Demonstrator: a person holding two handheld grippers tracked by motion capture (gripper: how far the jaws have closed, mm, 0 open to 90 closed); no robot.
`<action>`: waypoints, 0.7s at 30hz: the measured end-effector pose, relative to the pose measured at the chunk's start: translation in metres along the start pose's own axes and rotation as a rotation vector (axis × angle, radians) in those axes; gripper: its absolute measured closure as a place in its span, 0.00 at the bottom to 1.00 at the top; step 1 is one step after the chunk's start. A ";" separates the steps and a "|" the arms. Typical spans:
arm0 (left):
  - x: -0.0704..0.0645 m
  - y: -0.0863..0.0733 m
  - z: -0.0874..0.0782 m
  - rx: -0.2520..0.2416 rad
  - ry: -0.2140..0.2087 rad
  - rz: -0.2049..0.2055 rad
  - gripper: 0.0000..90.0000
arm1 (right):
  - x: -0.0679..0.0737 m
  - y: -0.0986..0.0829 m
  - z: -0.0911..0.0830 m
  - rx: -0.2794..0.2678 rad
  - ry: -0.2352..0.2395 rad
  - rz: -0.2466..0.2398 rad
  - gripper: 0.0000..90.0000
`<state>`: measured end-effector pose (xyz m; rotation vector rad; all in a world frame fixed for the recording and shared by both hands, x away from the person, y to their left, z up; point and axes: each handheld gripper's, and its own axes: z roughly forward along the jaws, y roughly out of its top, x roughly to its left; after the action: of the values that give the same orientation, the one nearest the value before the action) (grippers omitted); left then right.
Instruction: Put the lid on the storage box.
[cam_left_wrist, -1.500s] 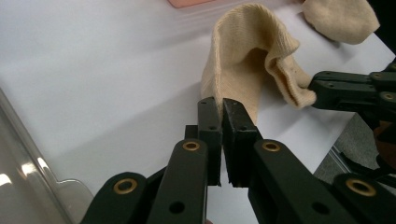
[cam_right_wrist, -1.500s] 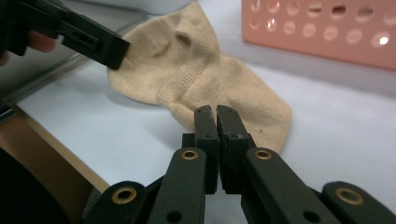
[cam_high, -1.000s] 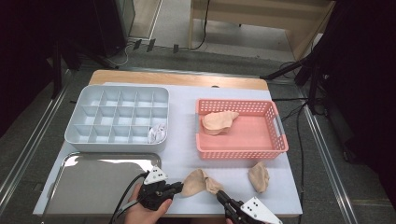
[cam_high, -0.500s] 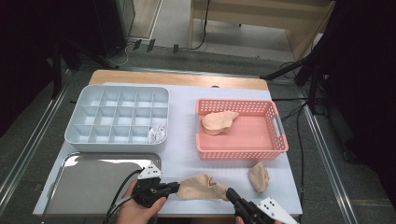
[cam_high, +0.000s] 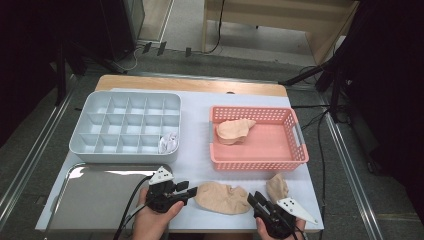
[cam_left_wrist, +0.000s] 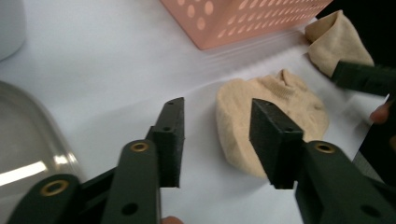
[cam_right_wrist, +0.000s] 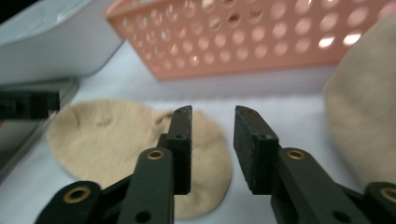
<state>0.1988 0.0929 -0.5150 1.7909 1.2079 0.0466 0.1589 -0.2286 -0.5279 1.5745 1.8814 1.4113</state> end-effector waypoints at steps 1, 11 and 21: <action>-0.001 -0.001 0.002 0.011 -0.005 0.003 0.60 | 0.001 -0.003 0.003 0.029 -0.003 -0.007 0.73; -0.007 -0.006 0.009 0.059 0.001 0.052 0.98 | 0.013 -0.009 0.017 0.092 -0.068 -0.123 0.97; -0.009 -0.008 0.008 0.048 -0.004 0.066 0.71 | -0.004 0.009 0.006 0.001 -0.079 -0.079 0.84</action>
<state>0.1927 0.0815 -0.5214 1.8721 1.1560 0.0523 0.1699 -0.2297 -0.5244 1.5157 1.8776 1.2966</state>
